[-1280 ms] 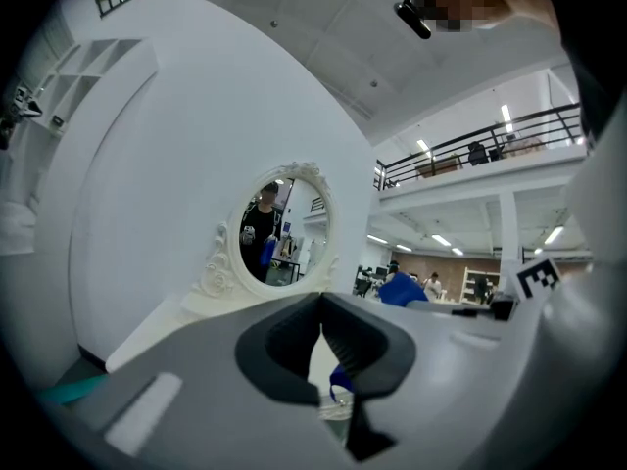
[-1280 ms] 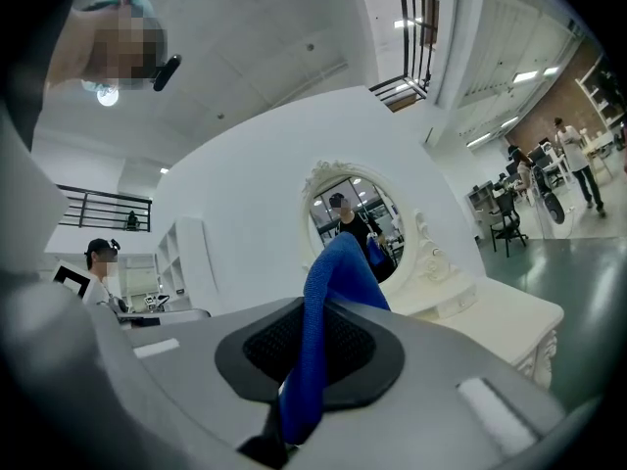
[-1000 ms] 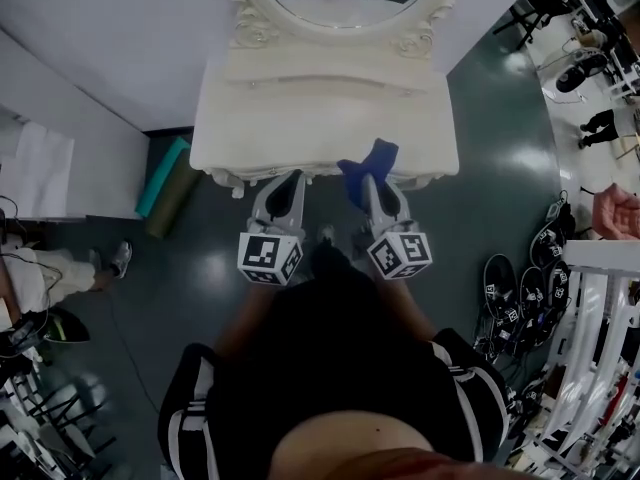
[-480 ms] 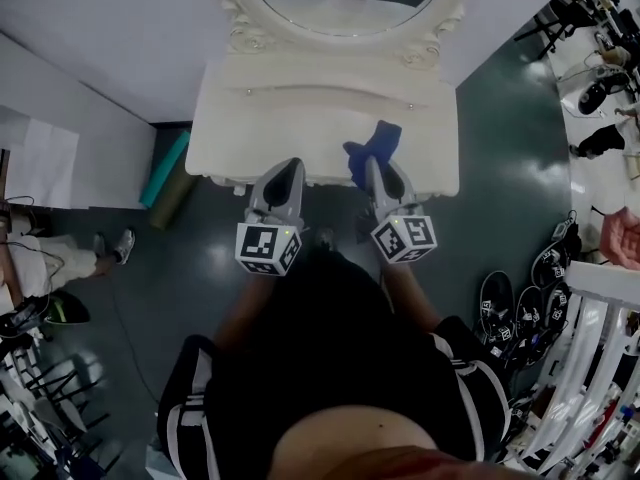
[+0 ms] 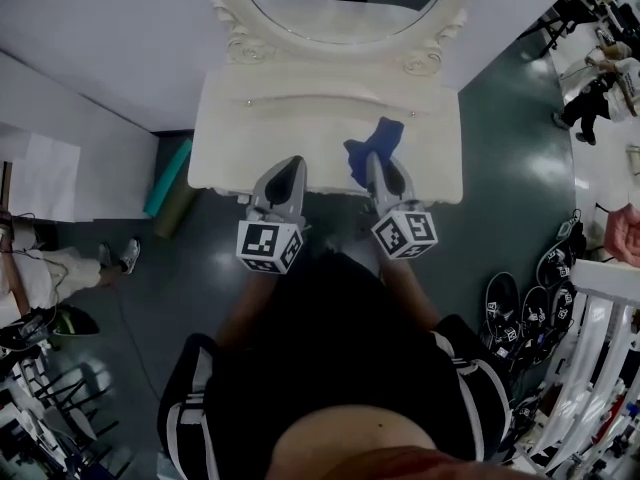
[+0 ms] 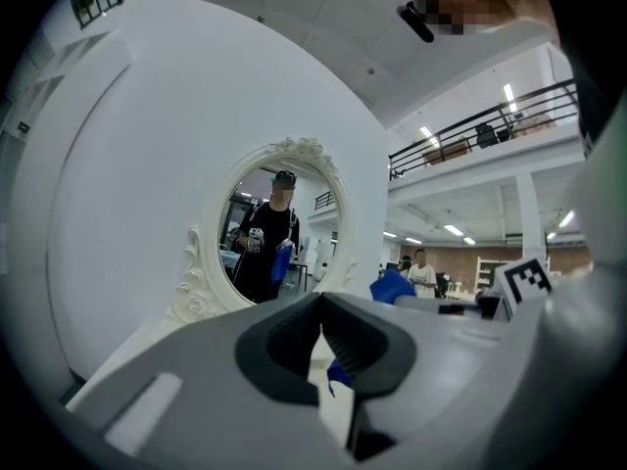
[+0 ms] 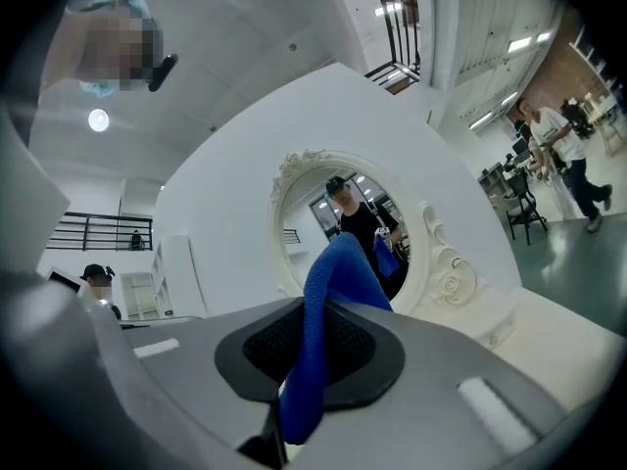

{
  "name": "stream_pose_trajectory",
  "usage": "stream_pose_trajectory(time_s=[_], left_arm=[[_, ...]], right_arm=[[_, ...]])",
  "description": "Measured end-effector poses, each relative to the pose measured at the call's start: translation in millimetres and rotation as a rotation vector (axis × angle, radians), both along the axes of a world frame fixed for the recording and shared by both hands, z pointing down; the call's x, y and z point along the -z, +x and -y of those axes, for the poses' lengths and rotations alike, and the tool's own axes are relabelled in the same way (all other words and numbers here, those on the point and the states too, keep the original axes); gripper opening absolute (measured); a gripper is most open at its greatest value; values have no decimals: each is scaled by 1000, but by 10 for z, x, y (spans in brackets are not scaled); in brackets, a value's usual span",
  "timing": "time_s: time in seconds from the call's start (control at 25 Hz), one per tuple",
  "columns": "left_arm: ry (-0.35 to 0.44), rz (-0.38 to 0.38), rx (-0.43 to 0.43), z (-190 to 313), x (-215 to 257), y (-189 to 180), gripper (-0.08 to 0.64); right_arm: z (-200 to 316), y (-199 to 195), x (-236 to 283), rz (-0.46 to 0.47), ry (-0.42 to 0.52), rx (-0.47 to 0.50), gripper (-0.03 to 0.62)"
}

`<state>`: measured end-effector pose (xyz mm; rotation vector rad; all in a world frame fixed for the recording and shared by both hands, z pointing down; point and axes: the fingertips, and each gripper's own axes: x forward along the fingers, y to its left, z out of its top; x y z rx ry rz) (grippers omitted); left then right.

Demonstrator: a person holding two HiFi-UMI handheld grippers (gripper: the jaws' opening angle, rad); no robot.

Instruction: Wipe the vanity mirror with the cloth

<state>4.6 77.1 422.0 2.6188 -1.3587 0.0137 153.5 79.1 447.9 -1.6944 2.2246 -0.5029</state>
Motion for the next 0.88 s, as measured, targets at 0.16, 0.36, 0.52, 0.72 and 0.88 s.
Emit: stream_pose_trajectory(time_s=[0.16,0.36,0.52,0.72,0.88], left_arm=[[14,-23,-36,303,1,29,8],[29,-43,-94,788,78,-19,8],[40,-48,-161,1170,125,-53,8],[44,-58,-199,1609,154,-86,8],[31,-51,-217,1660,142,-4,8]], right_arm=[[215,4,-39,-15,0,-31,34],[593,-49,-59,-10,-10,-95,34],[950,-99,-74,-15,-20,-151,34],[1332,-145,-68,1,-21,-195,34],[1460,-76,-97,36,-32,-215,34]])
